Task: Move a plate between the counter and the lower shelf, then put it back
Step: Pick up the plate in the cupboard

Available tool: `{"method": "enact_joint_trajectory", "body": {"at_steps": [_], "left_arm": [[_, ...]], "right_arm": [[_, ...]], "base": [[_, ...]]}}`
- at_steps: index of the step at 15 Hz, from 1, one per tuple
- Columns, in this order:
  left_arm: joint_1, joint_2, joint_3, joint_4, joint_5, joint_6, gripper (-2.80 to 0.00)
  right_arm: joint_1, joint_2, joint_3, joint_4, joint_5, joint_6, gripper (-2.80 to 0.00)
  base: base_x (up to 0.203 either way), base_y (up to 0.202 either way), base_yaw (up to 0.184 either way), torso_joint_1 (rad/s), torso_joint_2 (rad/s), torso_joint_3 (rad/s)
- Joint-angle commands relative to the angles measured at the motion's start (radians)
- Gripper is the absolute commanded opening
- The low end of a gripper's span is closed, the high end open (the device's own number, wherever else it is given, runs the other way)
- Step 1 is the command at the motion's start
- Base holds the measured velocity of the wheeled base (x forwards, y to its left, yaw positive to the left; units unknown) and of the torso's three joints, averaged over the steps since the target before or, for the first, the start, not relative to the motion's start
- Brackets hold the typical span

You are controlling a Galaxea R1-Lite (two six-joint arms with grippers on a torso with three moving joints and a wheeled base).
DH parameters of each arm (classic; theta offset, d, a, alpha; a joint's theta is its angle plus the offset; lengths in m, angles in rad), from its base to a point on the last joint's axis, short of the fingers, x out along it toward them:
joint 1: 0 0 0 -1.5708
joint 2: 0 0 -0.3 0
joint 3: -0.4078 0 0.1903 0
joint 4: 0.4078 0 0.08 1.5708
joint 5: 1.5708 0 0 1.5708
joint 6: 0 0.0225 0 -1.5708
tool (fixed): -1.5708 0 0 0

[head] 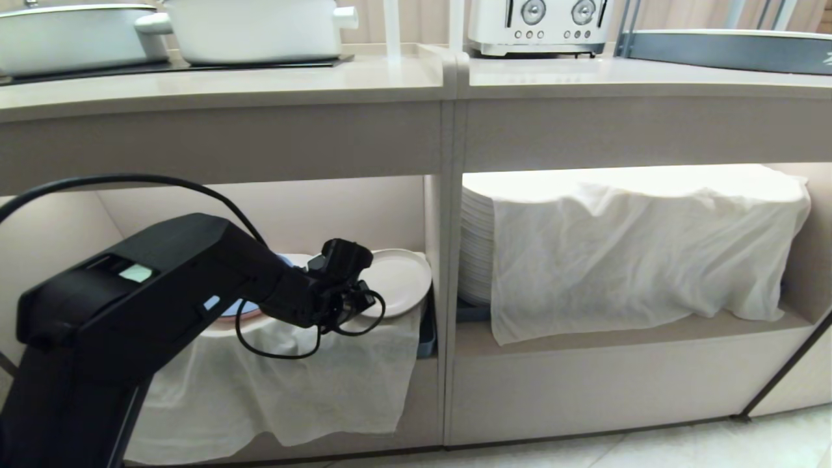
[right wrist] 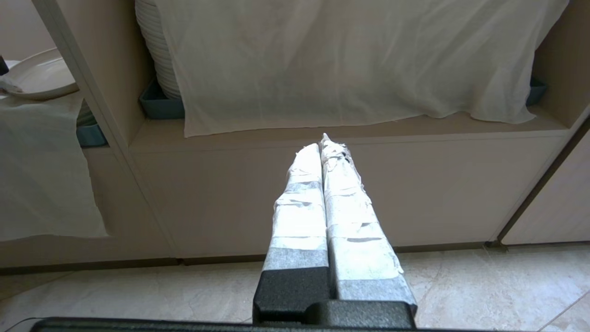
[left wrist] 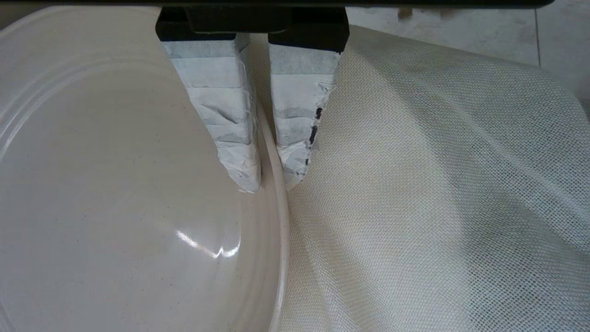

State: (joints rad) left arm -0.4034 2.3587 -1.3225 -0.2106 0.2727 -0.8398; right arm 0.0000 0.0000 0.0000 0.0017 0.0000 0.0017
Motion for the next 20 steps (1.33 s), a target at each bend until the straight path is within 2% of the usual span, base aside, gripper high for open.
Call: {"method": "enact_joint_trajectory", "body": {"at_steps": [1, 9, 13, 16, 20], "left_arm": [[0.002, -0.009, 0.002, -0.003, 0.003, -0.004, -2.80], [0.006, -0.047, 0.012, 0.000, 0.018, -0.007, -2.80], [0.006, -0.064, 0.067, -0.001, 0.021, -0.009, -2.80], [0.005, -0.084, 0.102, 0.003, 0.040, -0.043, -2.80], [0.011, -0.121, 0.164, 0.001, 0.048, -0.055, -2.80]], "right_arm": [[0.000, 0.000, 0.000, 0.000, 0.000, 0.000, -2.80], [0.000, 0.000, 0.000, 0.000, 0.000, 0.000, -2.80], [0.000, 0.000, 0.000, 0.000, 0.000, 0.000, -2.80], [0.000, 0.000, 0.000, 0.000, 0.000, 0.000, -2.80], [0.000, 0.000, 0.000, 0.000, 0.000, 0.000, -2.80]], "base": [[0.000, 0.000, 0.000, 0.000, 0.00, 0.000], [0.000, 0.000, 0.000, 0.000, 0.00, 0.000], [0.000, 0.000, 0.000, 0.000, 0.00, 0.000], [0.000, 0.000, 0.000, 0.000, 0.00, 0.000], [0.000, 0.000, 0.000, 0.000, 0.00, 0.000]]}}
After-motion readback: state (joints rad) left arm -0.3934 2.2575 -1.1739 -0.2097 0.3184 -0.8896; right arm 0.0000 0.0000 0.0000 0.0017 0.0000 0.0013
